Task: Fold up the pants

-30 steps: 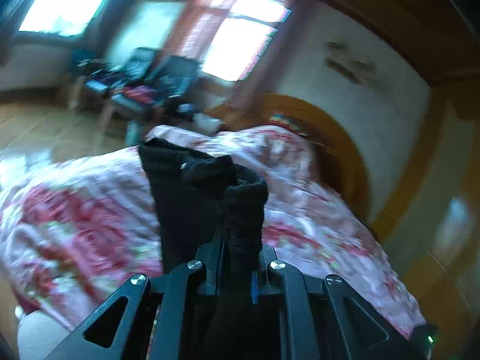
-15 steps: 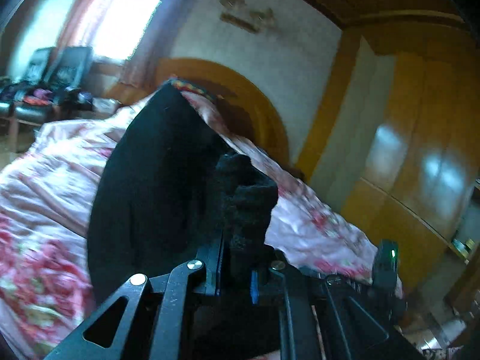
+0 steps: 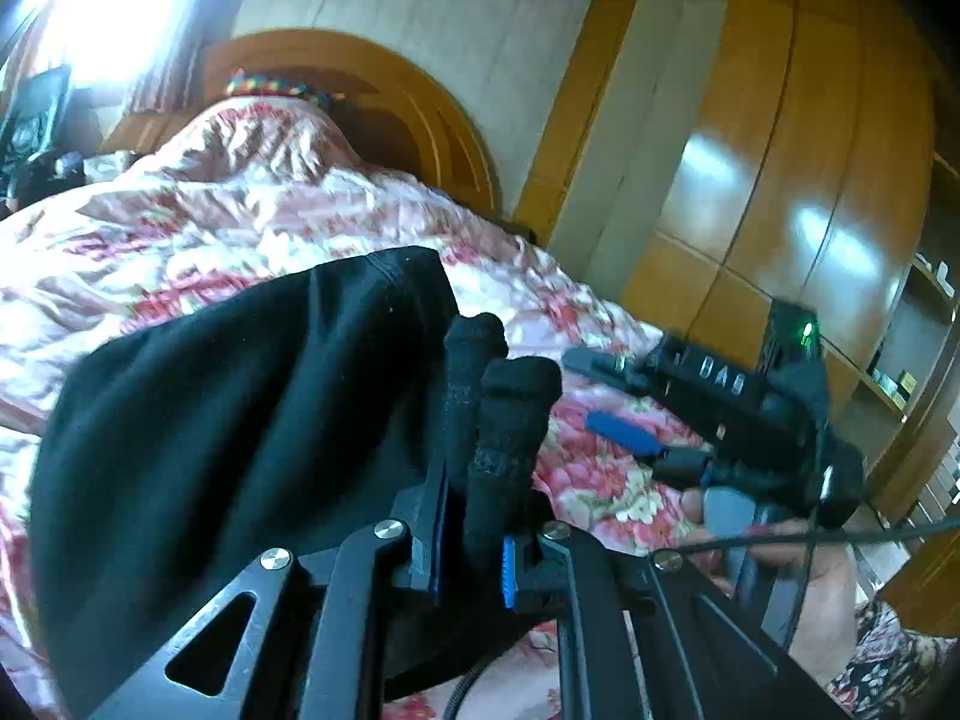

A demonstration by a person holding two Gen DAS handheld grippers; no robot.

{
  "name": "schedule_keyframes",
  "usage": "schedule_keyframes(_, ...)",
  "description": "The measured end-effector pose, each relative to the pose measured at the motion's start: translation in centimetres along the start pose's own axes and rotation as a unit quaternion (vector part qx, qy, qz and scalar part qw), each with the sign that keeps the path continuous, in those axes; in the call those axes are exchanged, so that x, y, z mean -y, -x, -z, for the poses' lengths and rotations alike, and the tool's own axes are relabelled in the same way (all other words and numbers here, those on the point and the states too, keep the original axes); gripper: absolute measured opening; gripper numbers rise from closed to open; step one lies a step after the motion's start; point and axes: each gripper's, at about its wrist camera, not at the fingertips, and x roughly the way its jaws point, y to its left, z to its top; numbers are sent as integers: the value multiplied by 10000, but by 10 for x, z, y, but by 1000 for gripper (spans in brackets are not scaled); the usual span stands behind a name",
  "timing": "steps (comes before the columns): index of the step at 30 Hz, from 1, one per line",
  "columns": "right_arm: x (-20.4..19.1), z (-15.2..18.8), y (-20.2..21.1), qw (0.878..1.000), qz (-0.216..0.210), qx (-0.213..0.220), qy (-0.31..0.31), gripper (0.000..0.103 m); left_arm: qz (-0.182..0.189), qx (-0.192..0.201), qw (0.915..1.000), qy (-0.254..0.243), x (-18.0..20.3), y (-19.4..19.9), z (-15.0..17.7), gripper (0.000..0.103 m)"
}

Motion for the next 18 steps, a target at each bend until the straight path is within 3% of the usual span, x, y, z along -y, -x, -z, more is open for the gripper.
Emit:
schedule_keyframes(6, 8, -6, 1, 9999, 78, 66, -125, 67, 89, -444, 9986, -256, 12, -32, 19, 13)
schedule_keyframes(8, 8, -5, -1, 9999, 88, 33, -127, 67, -45, -711, 9968, -369, 12, -46, 27, 14)
schedule_keyframes(10, 5, -2, -3, 9999, 98, -13, -26, 67, 18, -955, 9950, -287, 7, -56, 37, 21)
schedule_keyframes(12, -1, 0, -5, 9998, 117, -48, 142, 67, 195, -1003, 9946, -153, 7, -53, 43, 38)
schedule_keyframes(14, -6, 2, -7, 9994, 109, -70, 313, 67, 612, -966, 9933, -169, 12, -45, 49, 48)
schedule_keyframes(18, -17, 11, -13, 9980, -1, -228, 589, 67, 860, -873, 9901, -685, 23, -23, 55, 49)
